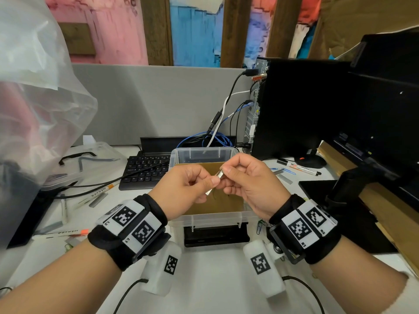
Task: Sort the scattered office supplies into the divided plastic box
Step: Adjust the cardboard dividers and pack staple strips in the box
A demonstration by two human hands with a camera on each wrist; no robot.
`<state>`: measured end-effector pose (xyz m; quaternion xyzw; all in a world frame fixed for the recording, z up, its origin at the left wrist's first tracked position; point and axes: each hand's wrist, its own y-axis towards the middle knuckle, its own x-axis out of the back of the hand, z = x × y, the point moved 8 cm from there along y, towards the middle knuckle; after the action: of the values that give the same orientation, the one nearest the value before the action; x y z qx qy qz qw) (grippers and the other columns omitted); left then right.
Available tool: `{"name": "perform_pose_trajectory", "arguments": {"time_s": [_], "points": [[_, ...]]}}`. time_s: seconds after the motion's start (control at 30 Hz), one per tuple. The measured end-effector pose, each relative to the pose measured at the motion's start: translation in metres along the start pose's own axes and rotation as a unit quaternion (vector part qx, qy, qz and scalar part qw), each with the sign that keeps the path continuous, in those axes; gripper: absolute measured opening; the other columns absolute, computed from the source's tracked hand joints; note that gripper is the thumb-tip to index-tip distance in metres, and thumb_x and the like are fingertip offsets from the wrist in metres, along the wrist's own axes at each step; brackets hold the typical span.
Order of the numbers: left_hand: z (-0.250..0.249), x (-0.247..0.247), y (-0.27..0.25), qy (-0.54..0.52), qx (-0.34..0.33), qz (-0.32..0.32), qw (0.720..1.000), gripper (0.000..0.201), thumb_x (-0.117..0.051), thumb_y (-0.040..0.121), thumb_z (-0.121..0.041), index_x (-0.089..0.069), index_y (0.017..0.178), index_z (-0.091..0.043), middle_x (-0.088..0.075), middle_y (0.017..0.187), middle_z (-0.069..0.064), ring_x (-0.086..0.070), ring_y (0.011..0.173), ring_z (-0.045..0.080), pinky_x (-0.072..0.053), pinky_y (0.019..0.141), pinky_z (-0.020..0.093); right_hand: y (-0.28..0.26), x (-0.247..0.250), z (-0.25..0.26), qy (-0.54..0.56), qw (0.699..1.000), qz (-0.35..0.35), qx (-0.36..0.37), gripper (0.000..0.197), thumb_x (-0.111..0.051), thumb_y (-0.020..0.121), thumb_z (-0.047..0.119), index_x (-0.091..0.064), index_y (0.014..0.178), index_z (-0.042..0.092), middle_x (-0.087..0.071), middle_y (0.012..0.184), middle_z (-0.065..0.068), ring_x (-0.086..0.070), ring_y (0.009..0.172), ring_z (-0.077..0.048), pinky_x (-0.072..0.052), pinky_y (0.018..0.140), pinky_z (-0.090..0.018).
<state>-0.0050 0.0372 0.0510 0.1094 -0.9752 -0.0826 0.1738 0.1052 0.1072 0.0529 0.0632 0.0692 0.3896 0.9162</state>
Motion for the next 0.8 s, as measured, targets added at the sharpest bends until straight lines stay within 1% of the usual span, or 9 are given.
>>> {"name": "perform_pose_trajectory", "arguments": {"time_s": [0.07,0.2,0.3,0.33,0.4,0.5,0.6,0.7,0.8], "points": [[0.0,0.0,0.0,0.006,0.004,-0.006,1.0,0.034,-0.063,0.075,-0.043,-0.063,0.078,-0.01,-0.064,0.092,0.03,-0.065,0.08,0.032,-0.059,0.076,0.044,0.0,0.0,0.0,-0.001,1.0,0.0,-0.002,0.008,-0.052,0.094,0.006,-0.058,0.089,0.008,-0.068,0.075,-0.006,-0.067,0.069,-0.015,-0.051,0.063,-0.023],[0.0,0.0,-0.001,0.0,0.011,-0.004,1.0,0.04,-0.064,0.073,-0.044,-0.065,0.085,-0.005,-0.064,0.094,0.03,-0.066,0.091,0.036,-0.059,0.078,0.044,-0.001,0.0,0.0,-0.014,1.0,-0.007,-0.005,0.006,-0.055,0.092,0.003,-0.059,0.089,0.007,-0.067,0.072,-0.006,-0.067,0.069,-0.015,-0.051,0.062,-0.023],[0.0,0.0,-0.001,-0.021,0.017,0.01,1.0,0.034,-0.067,0.073,-0.036,-0.066,0.087,-0.005,-0.066,0.093,0.028,-0.064,0.097,0.04,-0.058,0.08,0.044,0.0,0.0,0.002,-0.026,1.0,-0.01,-0.002,0.004,-0.056,0.092,0.003,-0.059,0.091,0.005,-0.067,0.071,-0.005,-0.066,0.068,-0.014,-0.051,0.062,-0.024],[0.0,0.0,0.0,-0.027,0.02,0.016,0.999,0.031,-0.068,0.074,-0.033,-0.067,0.087,-0.005,-0.067,0.093,0.027,-0.065,0.093,0.039,-0.058,0.08,0.044,-0.001,0.0,0.004,-0.045,0.999,-0.013,0.005,0.004,-0.056,0.092,0.004,-0.059,0.093,0.006,-0.067,0.072,-0.005,-0.066,0.068,-0.014,-0.051,0.063,-0.025],[0.0,0.003,0.002,-0.053,0.034,0.017,0.998,0.025,-0.068,0.077,-0.027,-0.067,0.088,-0.005,-0.069,0.089,0.021,-0.065,0.079,0.029,-0.058,0.079,0.041,-0.005,-0.003,0.01,-0.12,0.992,-0.017,0.027,0.01,-0.057,0.091,0.006,-0.06,0.1,0.009,-0.068,0.08,-0.003,-0.066,0.074,-0.012,-0.052,0.066,-0.026],[-0.003,0.01,0.002,-0.111,0.054,-0.002,0.992,0.024,-0.067,0.073,-0.027,-0.067,0.085,-0.006,-0.065,0.075,0.008,-0.06,0.07,0.018,-0.059,0.076,0.036,-0.016,-0.014,0.02,-0.279,0.958,0.014,0.059,0.042,-0.068,0.084,0.017,-0.051,0.122,0.023,-0.06,0.099,0.009,-0.06,0.084,-0.004,-0.047,0.072,-0.018],[-0.011,0.013,0.002,-0.133,0.055,0.002,0.99,0.021,-0.065,0.074,-0.029,-0.066,0.082,-0.01,-0.064,0.071,0.004,-0.059,0.068,0.015,-0.059,0.073,0.03,-0.024,-0.026,0.03,-0.428,0.898,0.051,0.085,0.074,-0.074,0.075,0.036,-0.033,0.136,0.032,-0.05,0.104,0.015,-0.053,0.089,-0.002,-0.046,0.08,-0.02],[-0.019,0.014,0.001,-0.146,0.045,0.017,0.988,0.015,-0.065,0.076,-0.029,-0.068,0.078,-0.014,-0.064,0.072,0.005,-0.06,0.069,0.015,-0.058,0.072,0.03,-0.027,-0.032,0.047,-0.494,0.861,0.036,0.117,0.077,-0.073,0.071,0.048,-0.03,0.133,0.035,-0.045,0.103,0.017,-0.047,0.088,0.001,-0.046,0.078,-0.022],[-0.027,0.012,-0.001,-0.151,0.03,0.035,0.987,0.013,-0.065,0.076,-0.029,-0.068,0.068,-0.02,-0.061,0.07,0.004,-0.059,0.066,0.013,-0.056,0.072,0.032,-0.024,-0.037,0.064,-0.533,0.829,0.017,0.168,0.061,-0.068,0.074,0.052,-0.037,0.122,0.032,-0.042,0.099,0.018,-0.042,0.083,0.003,-0.045,0.072,-0.023]]}}
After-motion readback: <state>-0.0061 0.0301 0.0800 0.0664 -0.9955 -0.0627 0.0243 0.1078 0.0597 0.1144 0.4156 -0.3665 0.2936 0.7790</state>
